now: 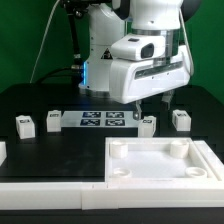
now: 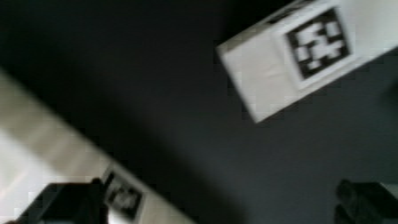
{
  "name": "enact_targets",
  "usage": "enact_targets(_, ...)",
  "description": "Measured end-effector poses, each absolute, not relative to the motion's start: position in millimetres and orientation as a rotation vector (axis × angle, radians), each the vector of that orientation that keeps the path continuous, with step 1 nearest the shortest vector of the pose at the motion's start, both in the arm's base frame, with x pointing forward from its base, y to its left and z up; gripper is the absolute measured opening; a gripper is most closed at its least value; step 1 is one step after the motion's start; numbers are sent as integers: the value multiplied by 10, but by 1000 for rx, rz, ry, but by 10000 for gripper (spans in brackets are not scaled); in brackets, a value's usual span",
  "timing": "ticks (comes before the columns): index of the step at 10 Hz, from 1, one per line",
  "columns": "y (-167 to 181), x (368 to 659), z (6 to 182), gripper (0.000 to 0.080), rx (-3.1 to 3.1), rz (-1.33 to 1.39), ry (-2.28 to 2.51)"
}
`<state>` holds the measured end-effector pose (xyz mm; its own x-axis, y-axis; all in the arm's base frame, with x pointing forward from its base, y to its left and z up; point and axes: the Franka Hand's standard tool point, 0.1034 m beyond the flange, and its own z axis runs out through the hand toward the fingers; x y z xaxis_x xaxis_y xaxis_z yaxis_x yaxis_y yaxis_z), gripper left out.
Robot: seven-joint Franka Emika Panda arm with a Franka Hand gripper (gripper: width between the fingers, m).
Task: Assemble one leg
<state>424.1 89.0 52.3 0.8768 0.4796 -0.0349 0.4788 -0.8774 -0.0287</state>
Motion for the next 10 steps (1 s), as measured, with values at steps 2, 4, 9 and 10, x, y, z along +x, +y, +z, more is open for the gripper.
enact_targets(2, 1127, 4088, 466, 649, -3083, 108, -343)
enact_targets(4, 1317, 4058, 481, 649, -3087, 124, 92)
enact_targets(9, 1293, 3979, 478, 649, -3080, 304, 99)
enact_targets(10, 1267, 3953, 493, 649, -3064, 492, 79)
